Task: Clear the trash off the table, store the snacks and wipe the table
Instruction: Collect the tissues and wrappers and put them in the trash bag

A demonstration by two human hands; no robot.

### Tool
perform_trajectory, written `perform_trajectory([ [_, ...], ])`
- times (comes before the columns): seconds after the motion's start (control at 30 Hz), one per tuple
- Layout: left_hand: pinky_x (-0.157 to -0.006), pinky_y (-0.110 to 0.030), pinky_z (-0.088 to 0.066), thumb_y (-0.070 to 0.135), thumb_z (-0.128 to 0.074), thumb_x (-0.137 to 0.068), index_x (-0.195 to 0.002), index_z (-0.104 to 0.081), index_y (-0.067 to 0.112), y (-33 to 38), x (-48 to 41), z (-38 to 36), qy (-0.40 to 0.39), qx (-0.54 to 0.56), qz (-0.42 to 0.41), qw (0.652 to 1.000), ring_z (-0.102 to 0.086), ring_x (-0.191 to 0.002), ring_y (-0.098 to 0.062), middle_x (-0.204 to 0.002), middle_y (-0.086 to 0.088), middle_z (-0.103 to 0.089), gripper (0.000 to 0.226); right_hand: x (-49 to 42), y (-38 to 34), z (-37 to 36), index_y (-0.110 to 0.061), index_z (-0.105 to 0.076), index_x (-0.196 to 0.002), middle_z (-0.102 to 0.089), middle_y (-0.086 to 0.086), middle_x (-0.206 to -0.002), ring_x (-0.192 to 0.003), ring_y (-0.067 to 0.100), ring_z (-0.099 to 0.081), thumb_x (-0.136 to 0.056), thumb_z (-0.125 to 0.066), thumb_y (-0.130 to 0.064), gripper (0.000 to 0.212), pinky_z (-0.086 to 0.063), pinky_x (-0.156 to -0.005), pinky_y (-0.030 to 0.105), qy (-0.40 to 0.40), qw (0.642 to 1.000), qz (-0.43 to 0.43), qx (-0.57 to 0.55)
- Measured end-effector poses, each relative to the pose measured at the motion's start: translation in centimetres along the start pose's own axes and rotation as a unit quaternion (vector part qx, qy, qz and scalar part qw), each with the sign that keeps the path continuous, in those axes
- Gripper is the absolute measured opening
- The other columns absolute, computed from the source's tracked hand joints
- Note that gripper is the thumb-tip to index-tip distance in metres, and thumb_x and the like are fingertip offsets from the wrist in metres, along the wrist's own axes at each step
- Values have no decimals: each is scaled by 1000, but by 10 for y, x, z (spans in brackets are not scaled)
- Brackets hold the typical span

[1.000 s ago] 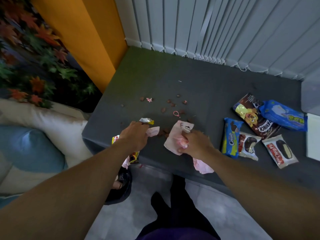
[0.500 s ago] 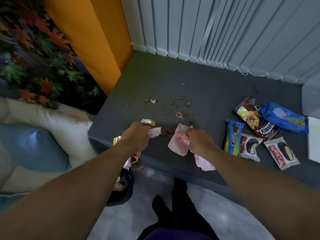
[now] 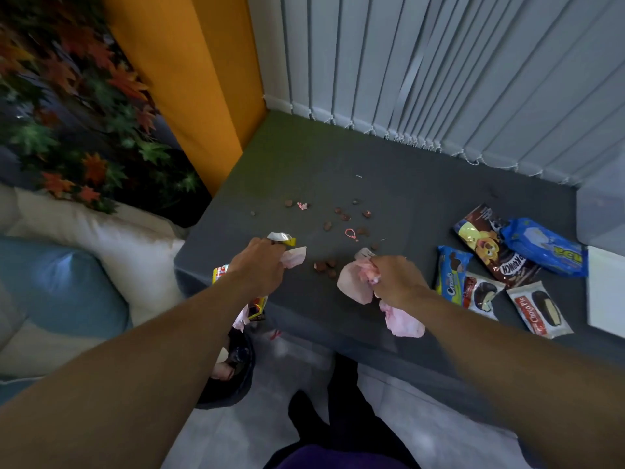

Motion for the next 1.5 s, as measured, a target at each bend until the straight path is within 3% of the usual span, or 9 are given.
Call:
perform_trajectory([
  [0.1, -86, -50, -55, 15, -50, -91, -127, -60, 16, 0, 4, 10, 24, 19, -10, 999, -57, -105, -29, -118, -8, -63, 37, -1, -9, 23, -17, -69, -102, -70, 6, -99, -91, 27, -66, -86, -64, -14, 17, -40, -68, 26, 15, 1000, 15, 10],
  [0.23, -83, -51, -53, 10, -49, -88, -98, -58, 15, 0, 10, 25, 42, 39, -11, 998, -55, -99, -31, -109, -12, -64, 15, -5, -32, 51, -14, -67, -94, -69, 8, -94, -83, 26, -62, -82, -63, -10, 13, -37, -66, 26, 32, 999, 33, 11],
  [0.4, -85, -48, -51, 14, -48, -89, -112, -62, 12, -19, 21, 44, 73, 45, 39, 996, -52, -109, -32, -119, -10, -61, 27, -22, -71, 72, -15, -68, -98, -69, 7, -92, -82, 27, -64, -82, -66, -14, 16, -44, -66, 28, 44, 995, 88, 14],
  [0.6, -92, -49, -50, 24, -41, -86, -121, -60, 16, -63, 46, 50, 94, 44, 138, 985, -51, -116, -31, -128, -8, -59, 41, -56, -137, 71, -16, -66, -86, -68, 7, -82, -69, 25, -56, -86, -59, -20, 8, -36, -59, 27, 33, 984, 175, 10],
  [0.77, -90, -44, -49, 16, -46, -90, -116, -62, 10, -101, 82, 40, 123, 49, 218, 967, -55, -109, -36, -124, -14, -61, 31, -75, -193, 42, -22, -67, -94, -69, 0, -79, -73, 27, -65, -92, -43, -45, 33, -45, -58, 29, 11, 972, 234, -10],
  [0.97, -88, -46, -48, 15, -48, -91, -106, -63, 3, -144, 144, 17, 145, 79, 314, 935, -55, -108, -45, -118, -22, -61, 24, -71, -261, -2, -18, -71, -98, -69, 7, -85, -75, 29, -63, -95, -50, -33, 26, -36, -57, 28, -15, 943, 331, 24],
  [1.07, -86, -49, -52, 21, -45, -91, -102, -64, 5, -173, 171, -1, 136, 87, 351, 922, -57, -108, -42, -116, -19, -63, 27, -67, -291, -26, -16, -70, -95, -69, 7, -83, -73, 28, -64, -92, -54, -28, 21, -42, -57, 28, -47, 936, 347, 21],
  [1.2, -85, -48, -51, 16, -47, -89, -102, -63, 6, -210, 191, -24, 131, 103, 376, 912, -55, -108, -40, -117, -18, -62, 23, -56, -330, -59, -11, -66, -88, -67, 10, -86, -76, 32, -61, -91, -56, -24, 17, -35, -60, 31, -53, 929, 366, 29],
  [1.5, -88, -49, -50, 8, -44, -86, -115, -62, 4, -288, 196, -95, 93, 175, 413, 889, -52, -115, -42, -121, -22, -61, 34, -52, -368, -177, -14, -66, -109, -60, 10, -89, -82, 33, -59, -90, -54, -19, 23, -34, -62, 32, -93, 919, 378, 68],
])
Point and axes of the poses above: each hand's wrist, its own x-axis away from the middle knuckle, its own z-axis out of the back of the hand, y = z × x, the point moved 5 cm from there along -x, towards the middle knuckle
